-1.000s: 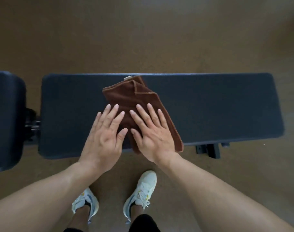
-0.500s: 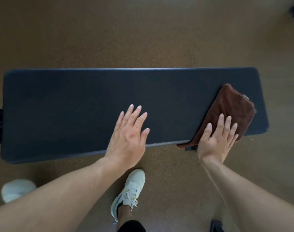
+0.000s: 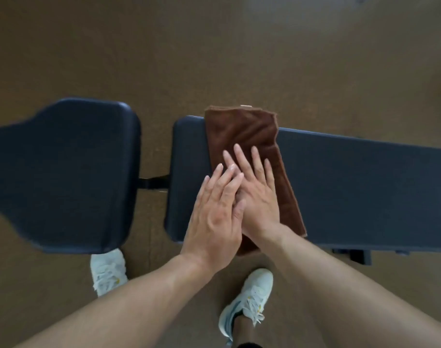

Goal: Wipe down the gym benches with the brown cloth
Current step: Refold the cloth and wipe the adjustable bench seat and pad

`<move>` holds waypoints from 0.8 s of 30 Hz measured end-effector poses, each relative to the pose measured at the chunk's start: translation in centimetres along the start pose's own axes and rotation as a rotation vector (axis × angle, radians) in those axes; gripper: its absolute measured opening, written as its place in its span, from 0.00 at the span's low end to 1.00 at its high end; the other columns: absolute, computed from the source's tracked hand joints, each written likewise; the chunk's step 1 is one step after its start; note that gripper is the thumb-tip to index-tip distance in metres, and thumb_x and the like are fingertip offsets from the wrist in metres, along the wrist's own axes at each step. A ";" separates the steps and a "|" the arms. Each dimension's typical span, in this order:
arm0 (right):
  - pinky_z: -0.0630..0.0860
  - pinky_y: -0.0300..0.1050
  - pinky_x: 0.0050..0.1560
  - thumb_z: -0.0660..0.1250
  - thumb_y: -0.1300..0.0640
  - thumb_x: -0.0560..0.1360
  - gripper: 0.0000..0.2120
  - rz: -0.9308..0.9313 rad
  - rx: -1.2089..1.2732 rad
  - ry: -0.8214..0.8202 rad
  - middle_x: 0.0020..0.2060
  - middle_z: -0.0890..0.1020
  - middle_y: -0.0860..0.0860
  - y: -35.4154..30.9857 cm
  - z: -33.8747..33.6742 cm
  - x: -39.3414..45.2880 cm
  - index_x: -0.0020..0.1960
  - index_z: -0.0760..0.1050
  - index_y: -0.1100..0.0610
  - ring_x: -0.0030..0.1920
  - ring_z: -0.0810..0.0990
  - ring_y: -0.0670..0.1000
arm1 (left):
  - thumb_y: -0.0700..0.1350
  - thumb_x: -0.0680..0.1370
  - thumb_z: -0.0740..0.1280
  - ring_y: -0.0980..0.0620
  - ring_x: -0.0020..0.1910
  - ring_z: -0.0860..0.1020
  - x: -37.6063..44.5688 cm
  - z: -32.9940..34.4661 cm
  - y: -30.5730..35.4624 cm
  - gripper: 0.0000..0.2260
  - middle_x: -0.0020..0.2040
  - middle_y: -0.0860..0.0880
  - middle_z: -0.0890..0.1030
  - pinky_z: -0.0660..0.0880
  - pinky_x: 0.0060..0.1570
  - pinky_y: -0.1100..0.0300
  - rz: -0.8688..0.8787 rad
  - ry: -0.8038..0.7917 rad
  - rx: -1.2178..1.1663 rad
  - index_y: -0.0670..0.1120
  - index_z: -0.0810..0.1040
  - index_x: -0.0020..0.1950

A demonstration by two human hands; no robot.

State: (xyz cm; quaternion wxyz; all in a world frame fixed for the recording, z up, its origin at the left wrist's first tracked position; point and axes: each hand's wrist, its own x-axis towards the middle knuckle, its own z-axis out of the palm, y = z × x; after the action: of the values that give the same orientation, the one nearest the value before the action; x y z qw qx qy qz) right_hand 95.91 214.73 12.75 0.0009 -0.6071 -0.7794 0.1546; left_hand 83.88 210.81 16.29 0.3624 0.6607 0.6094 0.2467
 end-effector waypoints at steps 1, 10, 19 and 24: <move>0.41 0.55 0.84 0.47 0.44 0.86 0.28 0.048 0.041 0.020 0.85 0.49 0.46 -2.0 0.1 2.2 0.85 0.50 0.45 0.85 0.41 0.53 | 0.49 0.85 0.55 0.58 0.81 0.51 0.0 -2.3 -1.6 0.22 0.81 0.51 0.62 0.51 0.80 0.51 -0.009 0.020 -0.005 0.47 0.65 0.79; 0.69 0.52 0.74 0.55 0.49 0.87 0.16 0.748 0.557 0.428 0.66 0.81 0.48 -16.1 -0.8 11.1 0.69 0.77 0.45 0.69 0.76 0.53 | 0.48 0.83 0.61 0.61 0.66 0.72 -3.2 -22.1 -14.3 0.14 0.64 0.58 0.78 0.70 0.68 0.56 -0.195 0.159 -0.024 0.51 0.76 0.68; 0.79 0.51 0.63 0.61 0.49 0.86 0.10 0.530 0.885 0.118 0.53 0.86 0.43 -27.1 -2.8 11.0 0.63 0.79 0.42 0.56 0.84 0.45 | 0.44 0.81 0.66 0.57 0.58 0.79 -4.5 -29.8 -21.1 0.11 0.55 0.58 0.82 0.78 0.61 0.53 -0.499 0.376 -0.196 0.54 0.79 0.62; 0.77 0.55 0.64 0.58 0.40 0.84 0.14 0.027 0.288 -0.147 0.62 0.85 0.44 -30.8 -1.3 7.2 0.67 0.74 0.36 0.66 0.80 0.54 | 0.42 0.79 0.67 0.59 0.50 0.79 -3.2 -31.2 -22.6 0.13 0.52 0.59 0.81 0.79 0.53 0.54 -0.448 0.280 -0.057 0.53 0.78 0.63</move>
State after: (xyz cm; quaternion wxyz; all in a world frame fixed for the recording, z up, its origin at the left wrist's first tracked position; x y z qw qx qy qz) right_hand 65.15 215.25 20.07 0.0285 -0.5983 -0.7388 0.3088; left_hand 45.28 213.09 18.26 0.3386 0.4583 0.7773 0.2666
